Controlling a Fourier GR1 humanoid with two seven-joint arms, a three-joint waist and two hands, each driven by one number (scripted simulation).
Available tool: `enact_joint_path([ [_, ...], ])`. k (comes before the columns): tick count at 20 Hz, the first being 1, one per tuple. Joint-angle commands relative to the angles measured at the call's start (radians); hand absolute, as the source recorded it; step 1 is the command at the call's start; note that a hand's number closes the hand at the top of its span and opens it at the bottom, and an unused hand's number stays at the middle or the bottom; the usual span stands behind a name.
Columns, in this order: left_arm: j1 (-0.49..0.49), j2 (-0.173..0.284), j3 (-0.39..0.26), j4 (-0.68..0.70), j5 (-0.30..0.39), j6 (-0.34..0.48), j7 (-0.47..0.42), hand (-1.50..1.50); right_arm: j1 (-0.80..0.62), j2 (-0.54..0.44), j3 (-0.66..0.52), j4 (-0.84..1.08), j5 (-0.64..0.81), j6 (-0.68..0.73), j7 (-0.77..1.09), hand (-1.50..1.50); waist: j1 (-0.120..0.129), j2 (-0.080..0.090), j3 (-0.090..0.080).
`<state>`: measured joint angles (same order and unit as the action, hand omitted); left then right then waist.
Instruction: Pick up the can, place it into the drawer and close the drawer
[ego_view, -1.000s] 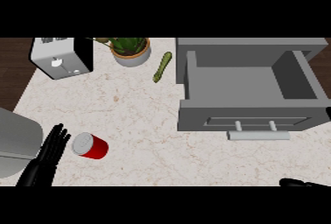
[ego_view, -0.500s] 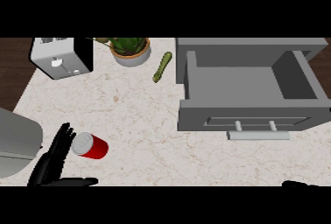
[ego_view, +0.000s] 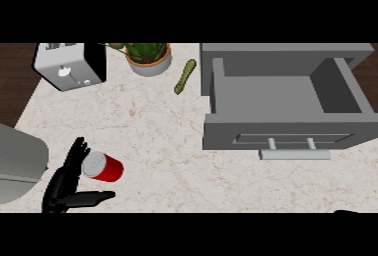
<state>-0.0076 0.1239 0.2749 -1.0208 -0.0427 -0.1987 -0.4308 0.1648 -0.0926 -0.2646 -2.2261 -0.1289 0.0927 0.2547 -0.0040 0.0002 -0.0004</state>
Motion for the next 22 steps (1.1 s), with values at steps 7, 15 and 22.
enact_joint_path([
  [7,-0.142,0.036,-0.005,0.198,0.022,0.003,-0.063,-1.50,-0.034,0.021,0.006,0.027,0.049,-0.004,-0.004,-1.50,0.002,0.000,0.000],
  [15,-0.198,0.052,-0.055,0.361,-0.020,-0.070,-0.198,-1.50,-0.040,-0.003,-0.030,-0.020,0.002,0.014,0.047,-1.50,-0.001,0.000,0.000],
  [22,-0.272,0.013,-0.076,0.376,0.011,-0.111,-0.159,1.50,-0.026,0.041,-0.020,-0.003,0.028,0.010,-0.012,-1.50,0.001,-0.001,0.000],
])
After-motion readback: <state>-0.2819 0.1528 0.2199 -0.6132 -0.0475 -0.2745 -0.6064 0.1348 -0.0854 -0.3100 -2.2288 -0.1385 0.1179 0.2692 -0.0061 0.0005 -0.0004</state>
